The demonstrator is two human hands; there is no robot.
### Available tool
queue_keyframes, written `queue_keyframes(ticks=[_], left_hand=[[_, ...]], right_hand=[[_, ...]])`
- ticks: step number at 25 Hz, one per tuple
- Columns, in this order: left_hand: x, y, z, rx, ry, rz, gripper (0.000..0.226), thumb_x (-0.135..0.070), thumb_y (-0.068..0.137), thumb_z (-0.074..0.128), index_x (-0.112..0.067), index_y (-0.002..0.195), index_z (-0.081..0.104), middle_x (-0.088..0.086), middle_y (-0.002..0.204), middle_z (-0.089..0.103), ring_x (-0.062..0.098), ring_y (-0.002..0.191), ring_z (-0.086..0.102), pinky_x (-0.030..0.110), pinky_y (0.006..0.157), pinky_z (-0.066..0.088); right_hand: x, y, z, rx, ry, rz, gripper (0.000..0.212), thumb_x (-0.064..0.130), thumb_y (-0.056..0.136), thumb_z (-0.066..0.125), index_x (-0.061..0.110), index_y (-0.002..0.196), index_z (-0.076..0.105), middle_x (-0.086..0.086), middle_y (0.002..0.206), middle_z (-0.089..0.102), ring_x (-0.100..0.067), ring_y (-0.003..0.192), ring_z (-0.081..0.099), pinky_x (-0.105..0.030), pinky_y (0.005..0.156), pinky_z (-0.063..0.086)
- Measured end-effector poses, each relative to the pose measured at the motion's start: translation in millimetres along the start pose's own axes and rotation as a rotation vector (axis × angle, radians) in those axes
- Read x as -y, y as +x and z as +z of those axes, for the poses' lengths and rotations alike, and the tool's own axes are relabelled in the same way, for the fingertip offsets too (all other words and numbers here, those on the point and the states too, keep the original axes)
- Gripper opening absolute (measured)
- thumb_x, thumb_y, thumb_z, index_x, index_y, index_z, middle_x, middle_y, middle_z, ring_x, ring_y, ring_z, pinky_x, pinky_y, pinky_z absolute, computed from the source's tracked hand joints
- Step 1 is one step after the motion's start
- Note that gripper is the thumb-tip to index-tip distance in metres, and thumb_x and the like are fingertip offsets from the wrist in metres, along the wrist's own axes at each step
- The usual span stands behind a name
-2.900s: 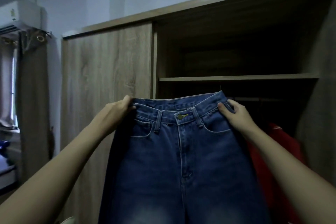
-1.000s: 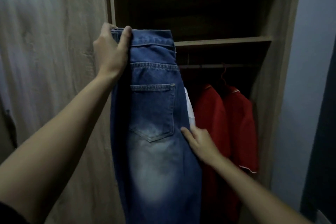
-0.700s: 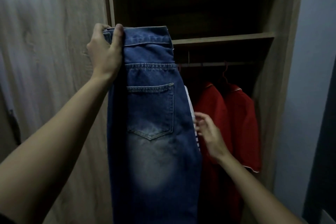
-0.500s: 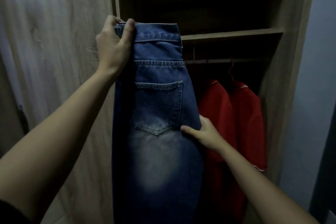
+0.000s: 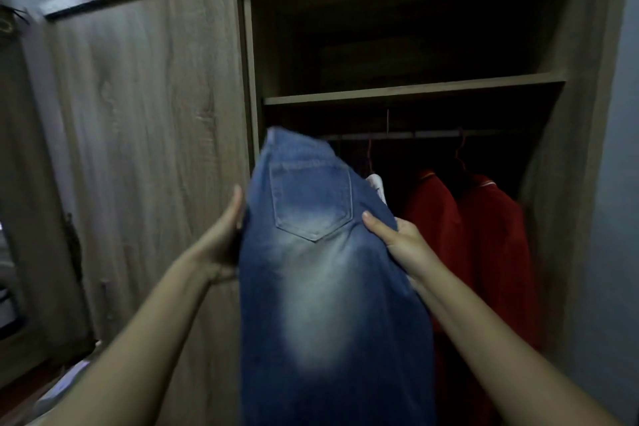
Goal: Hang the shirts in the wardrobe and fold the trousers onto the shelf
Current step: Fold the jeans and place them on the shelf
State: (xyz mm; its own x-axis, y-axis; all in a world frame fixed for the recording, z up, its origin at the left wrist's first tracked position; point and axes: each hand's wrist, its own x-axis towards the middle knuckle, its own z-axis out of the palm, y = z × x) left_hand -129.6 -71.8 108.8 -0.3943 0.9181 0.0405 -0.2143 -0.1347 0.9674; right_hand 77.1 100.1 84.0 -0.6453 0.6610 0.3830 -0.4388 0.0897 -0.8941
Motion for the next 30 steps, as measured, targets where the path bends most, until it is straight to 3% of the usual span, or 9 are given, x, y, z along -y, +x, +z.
queue_keyframes(ticks=[3,6,10,12,16,19,22,27,30], left_hand=[[27,-7,-15,-0.065,0.242,-0.009,0.095,-0.040,0.022,0.095,-0.003,0.105,0.067,0.019,0.113,0.067,0.027,0.095,0.068,0.035,0.079,0.051],[24,-8,-18,-0.093,0.250,0.159,0.076,-0.020,0.036,0.090,-0.002,0.105,0.066,0.019,0.106,0.069,0.027,0.089,0.070,0.030,0.070,0.056],[19,-17,-6,-0.199,0.413,0.303,0.031,-0.025,0.081,0.069,-0.004,0.103,0.067,0.014,0.094,0.073,0.023,0.082,0.070,0.025,0.063,0.054],[8,-21,-1,-0.279,0.491,0.349,0.023,-0.029,0.087,0.062,-0.010,0.098,0.069,0.010,0.090,0.073,0.021,0.079,0.071,0.024,0.062,0.052],[-15,-25,8,-0.392,0.545,0.649,0.016,-0.029,0.086,0.066,-0.015,0.087,0.071,0.002,0.078,0.073,0.010,0.071,0.067,0.025,0.064,0.050],[-27,-25,19,-0.452,0.520,0.808,0.022,-0.035,0.091,0.058,-0.015,0.091,0.066,0.009,0.089,0.068,0.014,0.079,0.063,0.034,0.071,0.049],[-28,-22,16,-0.396,0.541,0.759,0.020,-0.043,0.092,0.053,-0.032,0.109,0.051,-0.012,0.104,0.059,0.002,0.095,0.060,0.028,0.085,0.048],[-20,-22,4,-0.302,0.635,0.731,0.043,-0.029,0.086,0.066,-0.038,0.119,0.039,-0.017,0.113,0.053,-0.007,0.098,0.060,0.014,0.080,0.049],[-25,-19,9,-0.335,0.569,0.859,0.034,-0.023,0.088,0.065,-0.037,0.112,0.045,-0.012,0.112,0.059,0.004,0.105,0.061,0.034,0.095,0.049]], right_hand=[[-2,-4,-16,0.111,-0.112,0.095,0.020,0.006,0.082,0.066,0.004,0.101,0.067,-0.007,0.090,0.074,-0.020,0.086,0.070,-0.022,0.068,0.055],[0,-11,-31,0.170,-0.307,0.030,0.019,0.003,0.082,0.066,0.011,0.099,0.067,-0.002,0.088,0.075,-0.013,0.084,0.070,-0.020,0.066,0.054],[5,-16,-27,0.005,-0.451,-0.210,0.008,0.012,0.085,0.065,0.019,0.085,0.067,0.005,0.076,0.071,0.002,0.070,0.066,-0.013,0.060,0.050],[4,-16,-24,-0.048,-0.493,-0.291,0.012,0.015,0.088,0.061,0.022,0.079,0.065,0.006,0.074,0.068,0.004,0.065,0.062,-0.012,0.059,0.048],[9,-5,-19,-0.224,-0.569,-0.405,0.013,0.029,0.093,0.054,0.018,0.093,0.061,0.008,0.102,0.052,-0.014,0.098,0.057,-0.025,0.086,0.047],[29,1,-9,-0.052,-0.572,-0.399,0.043,0.028,0.087,0.064,0.015,0.124,0.048,0.009,0.125,0.045,-0.006,0.116,0.049,-0.021,0.102,0.038],[37,4,3,0.090,-0.653,-0.429,0.064,0.020,0.074,0.078,0.017,0.127,0.042,0.013,0.117,0.054,0.001,0.109,0.053,-0.015,0.096,0.042],[40,7,1,0.104,-0.602,-0.527,0.022,0.014,0.094,0.052,0.015,0.116,0.050,0.014,0.102,0.058,0.014,0.092,0.058,-0.008,0.080,0.044],[45,11,-1,0.109,-0.595,-0.554,0.019,0.015,0.096,0.049,0.018,0.114,0.051,0.015,0.102,0.059,0.012,0.092,0.057,-0.011,0.084,0.044]])
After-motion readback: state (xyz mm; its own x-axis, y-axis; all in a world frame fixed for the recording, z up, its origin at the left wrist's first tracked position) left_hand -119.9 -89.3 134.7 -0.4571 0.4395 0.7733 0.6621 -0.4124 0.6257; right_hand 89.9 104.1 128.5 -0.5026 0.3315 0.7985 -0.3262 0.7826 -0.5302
